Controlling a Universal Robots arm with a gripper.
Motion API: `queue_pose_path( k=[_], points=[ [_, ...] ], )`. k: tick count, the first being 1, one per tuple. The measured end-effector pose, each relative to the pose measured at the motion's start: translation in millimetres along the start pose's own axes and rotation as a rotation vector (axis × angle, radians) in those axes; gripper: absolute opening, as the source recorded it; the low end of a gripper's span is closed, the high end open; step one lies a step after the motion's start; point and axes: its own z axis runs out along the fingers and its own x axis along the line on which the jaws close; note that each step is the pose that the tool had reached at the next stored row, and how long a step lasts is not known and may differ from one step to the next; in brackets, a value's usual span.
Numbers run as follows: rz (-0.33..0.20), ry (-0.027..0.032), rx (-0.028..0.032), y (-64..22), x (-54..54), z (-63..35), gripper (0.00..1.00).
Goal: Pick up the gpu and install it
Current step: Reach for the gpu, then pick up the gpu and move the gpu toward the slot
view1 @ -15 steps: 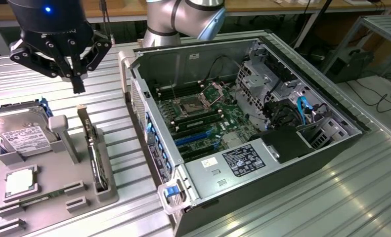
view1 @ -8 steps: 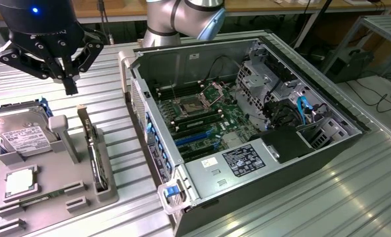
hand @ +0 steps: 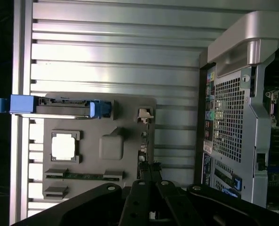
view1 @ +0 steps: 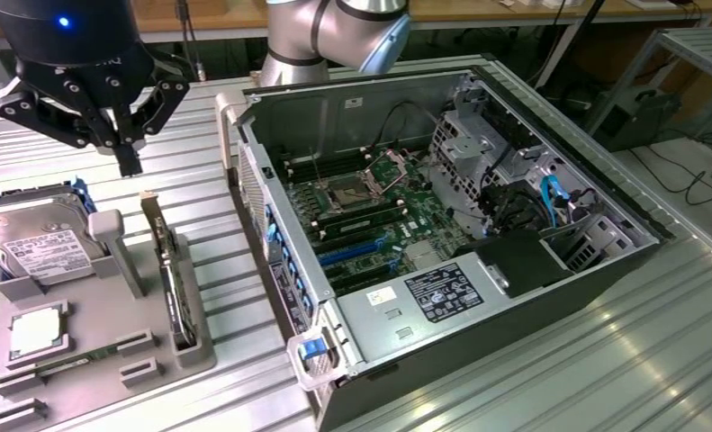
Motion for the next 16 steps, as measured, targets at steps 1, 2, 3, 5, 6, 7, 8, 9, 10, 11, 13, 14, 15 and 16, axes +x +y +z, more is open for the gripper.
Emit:
queue_pose_path(
  k=[1,2,3,5,6,7,8,9,10,11,13,14,15,16],
  points=[
    [0.0,-0.0001,-0.0001,-3.2,0.2,0.1,0.11],
    [0.0,-0.0001,-0.0001,-6.6,0.4,0.2,0.11],
    [0.0,0.0001,0.0,-10.0,0.7,0.2,0.11],
    [0.0,0.0,-0.0002,-16.5,1.2,0.7,0.11],
    [0.0,-0.0002,-0.0003,-18.7,1.3,0.9,0.11],
    [0.0,-0.0001,-0.0002,-20.4,1.5,1.0,0.11],
    [0.0,-0.0001,-0.0002,-22.2,1.7,1.0,0.11],
    [0.0,0.0,-0.0001,-24.3,1.9,1.1,0.11],
    [0.0,0.0,-0.0001,-25.8,2.0,1.2,0.11],
    [0.0,0.0,-0.0001,-25.9,2.1,1.2,0.11],
    [0.0,0.0,-0.0001,-25.9,2.1,1.2,0.11],
    [0.0,-0.0001,-0.0002,-25.9,2.1,1.2,0.11],
    [0.0,0.0,-0.0001,-25.9,2.1,1.2,0.11],
    [0.0,0.0,-0.0002,-25.9,2.0,1.2,0.11]
  ],
)
